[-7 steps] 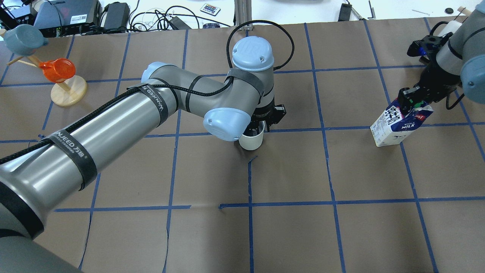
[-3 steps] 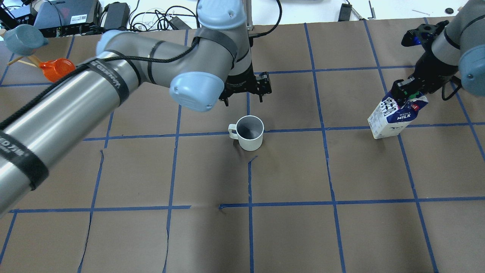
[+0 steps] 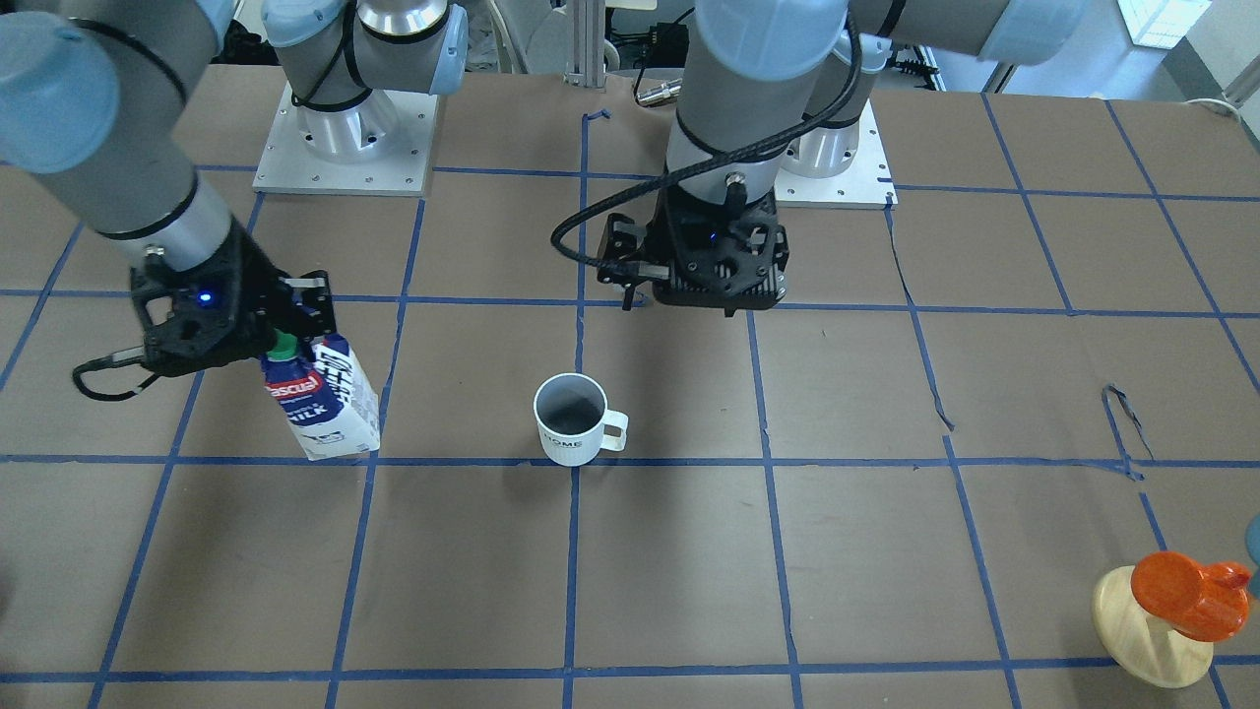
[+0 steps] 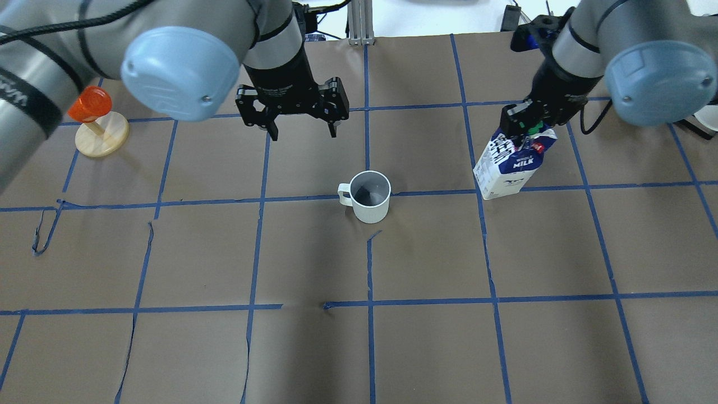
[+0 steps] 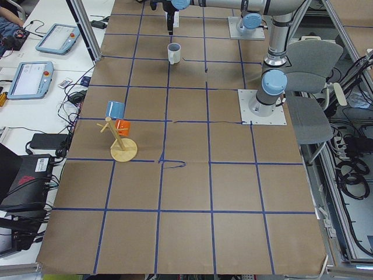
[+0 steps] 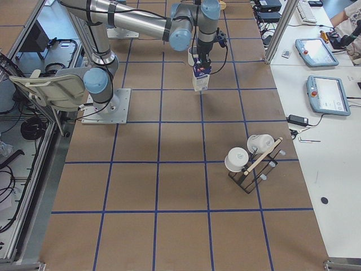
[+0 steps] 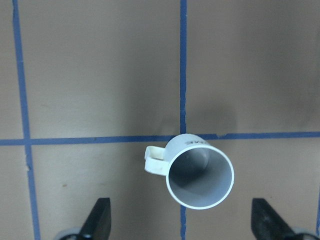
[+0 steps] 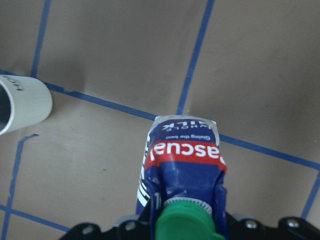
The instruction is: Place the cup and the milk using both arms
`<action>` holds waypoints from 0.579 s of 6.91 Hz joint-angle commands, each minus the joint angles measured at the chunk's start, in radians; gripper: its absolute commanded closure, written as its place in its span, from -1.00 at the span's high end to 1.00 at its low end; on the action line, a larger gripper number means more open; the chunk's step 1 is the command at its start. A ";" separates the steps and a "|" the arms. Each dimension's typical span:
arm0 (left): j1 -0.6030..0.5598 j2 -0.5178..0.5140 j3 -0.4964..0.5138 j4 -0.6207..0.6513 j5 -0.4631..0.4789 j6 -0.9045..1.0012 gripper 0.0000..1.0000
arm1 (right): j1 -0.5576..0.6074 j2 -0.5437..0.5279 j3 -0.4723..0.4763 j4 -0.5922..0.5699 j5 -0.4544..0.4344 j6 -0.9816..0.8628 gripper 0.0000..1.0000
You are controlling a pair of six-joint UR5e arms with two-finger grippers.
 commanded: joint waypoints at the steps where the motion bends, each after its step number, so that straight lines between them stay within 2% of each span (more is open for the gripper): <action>1: 0.059 0.093 -0.020 -0.108 0.008 0.029 1.00 | 0.170 0.025 -0.012 -0.095 0.003 0.174 -0.41; 2: 0.089 0.138 -0.046 -0.126 0.012 0.029 1.00 | 0.207 0.034 -0.012 -0.097 0.000 0.306 -0.41; 3: 0.114 0.168 -0.088 -0.120 0.013 0.030 1.00 | 0.215 0.042 -0.014 -0.137 0.000 0.346 -0.41; 4: 0.151 0.179 -0.097 -0.109 0.013 0.105 1.00 | 0.221 0.047 -0.011 -0.158 0.000 0.442 -0.41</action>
